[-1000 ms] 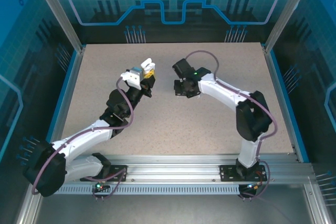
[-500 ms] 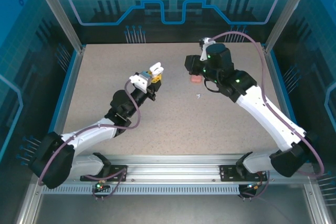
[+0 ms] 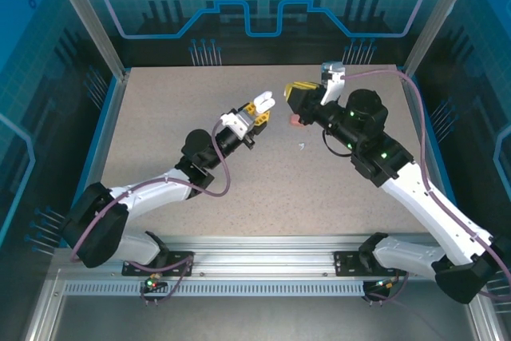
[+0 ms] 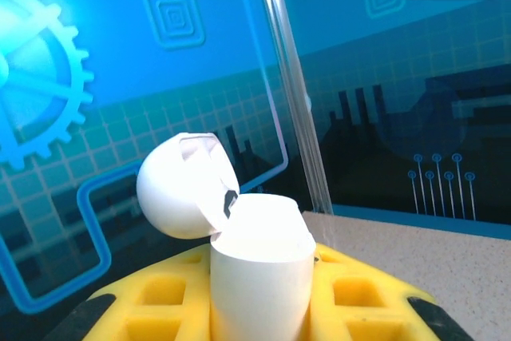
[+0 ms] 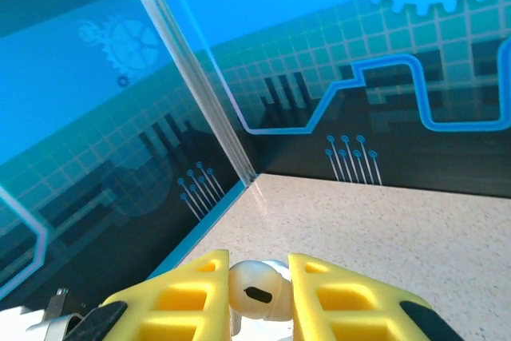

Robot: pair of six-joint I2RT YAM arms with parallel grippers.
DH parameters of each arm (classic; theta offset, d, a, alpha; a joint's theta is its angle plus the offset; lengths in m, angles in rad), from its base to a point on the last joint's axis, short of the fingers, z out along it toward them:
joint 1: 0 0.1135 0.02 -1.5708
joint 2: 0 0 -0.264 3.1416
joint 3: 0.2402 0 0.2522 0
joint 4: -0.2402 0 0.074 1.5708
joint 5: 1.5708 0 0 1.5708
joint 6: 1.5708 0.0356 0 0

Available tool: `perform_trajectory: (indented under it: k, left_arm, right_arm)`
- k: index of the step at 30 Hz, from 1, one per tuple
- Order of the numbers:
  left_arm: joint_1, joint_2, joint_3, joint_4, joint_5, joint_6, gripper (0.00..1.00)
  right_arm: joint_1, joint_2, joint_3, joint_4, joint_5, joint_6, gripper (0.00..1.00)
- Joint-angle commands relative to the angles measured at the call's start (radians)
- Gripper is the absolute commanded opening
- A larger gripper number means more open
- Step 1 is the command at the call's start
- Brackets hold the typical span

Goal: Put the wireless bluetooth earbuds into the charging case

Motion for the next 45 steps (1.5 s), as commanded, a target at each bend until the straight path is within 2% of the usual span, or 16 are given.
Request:
perform_trajectory:
  k: [1,13,45]
  left_arm:
    - [-0.024,0.012,0.060,0.067,0.041,0.082,0.00]
    - [-0.051,0.018,0.106,0.057,0.038,0.066,0.00]
    - [-0.052,-0.002,0.112,0.019,0.017,0.006,0.00]
  right_arm:
    - [0.028,-0.038,-0.053,0.149,-0.021,-0.067,0.21]
    - [0.077,-0.015,-0.134,0.299,-0.022,-0.103,0.20]
    - [0.086,0.064,-0.175,0.317,-0.062,-0.072,0.20]
